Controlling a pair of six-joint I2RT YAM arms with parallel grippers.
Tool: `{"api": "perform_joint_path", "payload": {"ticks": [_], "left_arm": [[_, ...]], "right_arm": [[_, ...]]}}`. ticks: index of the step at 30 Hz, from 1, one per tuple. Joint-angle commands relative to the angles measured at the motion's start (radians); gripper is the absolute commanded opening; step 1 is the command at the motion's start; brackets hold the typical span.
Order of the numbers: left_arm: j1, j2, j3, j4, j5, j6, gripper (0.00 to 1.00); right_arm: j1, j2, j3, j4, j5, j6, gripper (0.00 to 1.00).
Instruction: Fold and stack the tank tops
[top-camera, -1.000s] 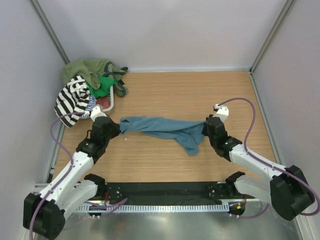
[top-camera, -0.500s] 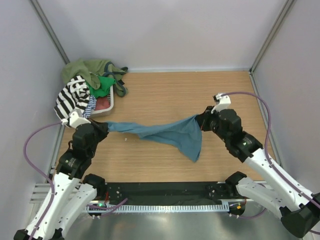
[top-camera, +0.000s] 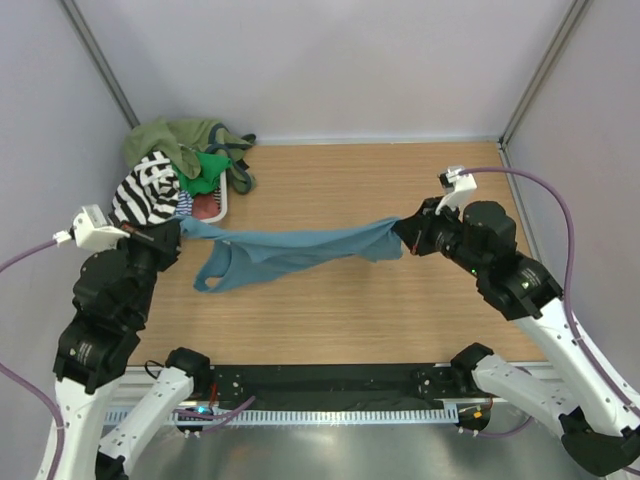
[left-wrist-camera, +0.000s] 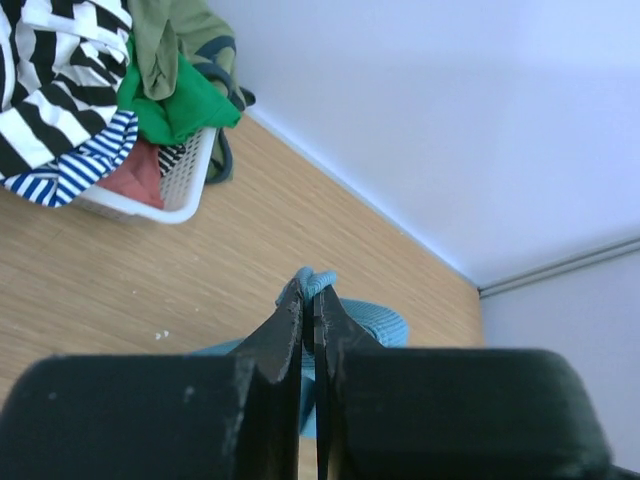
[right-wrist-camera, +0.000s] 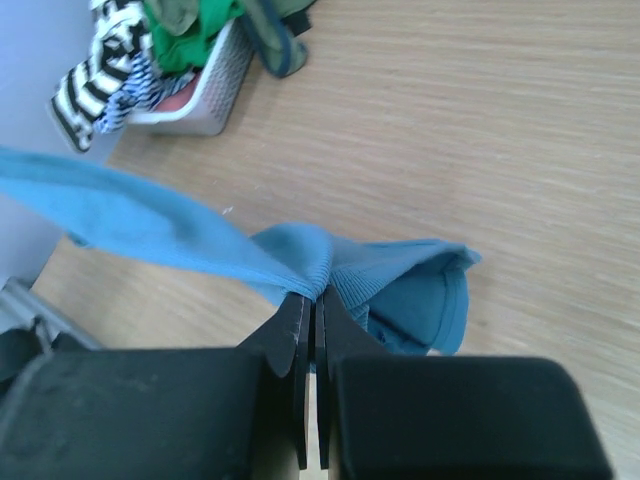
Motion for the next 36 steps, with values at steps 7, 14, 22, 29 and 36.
{"api": "perform_joint_path", "payload": {"ticks": [7, 14, 22, 29, 36], "left_arm": [[0.008, -0.127, -0.008, -0.185, 0.050, 0.015, 0.00], [0.007, 0.083, -0.108, -0.050, 0.121, -0.024, 0.00], [0.031, 0.407, -0.156, 0.142, 0.014, -0.129, 0.10], [0.076, 0.597, -0.025, 0.070, 0.083, -0.085, 1.00], [0.070, 0.412, -0.230, 0.176, 0.337, -0.005, 0.87]], "right_arm": [[0.000, -0.169, -0.035, -0.108, -0.316, 0.077, 0.01], [-0.004, 0.096, -0.022, -0.122, -0.184, 0.094, 0.01], [-0.217, 0.466, 0.005, 0.090, -0.281, 0.164, 0.14], [-0.248, 0.447, -0.068, 0.157, -0.264, 0.170, 0.71], [-0.250, 0.336, -0.309, 0.185, -0.210, 0.172, 0.47]]}}
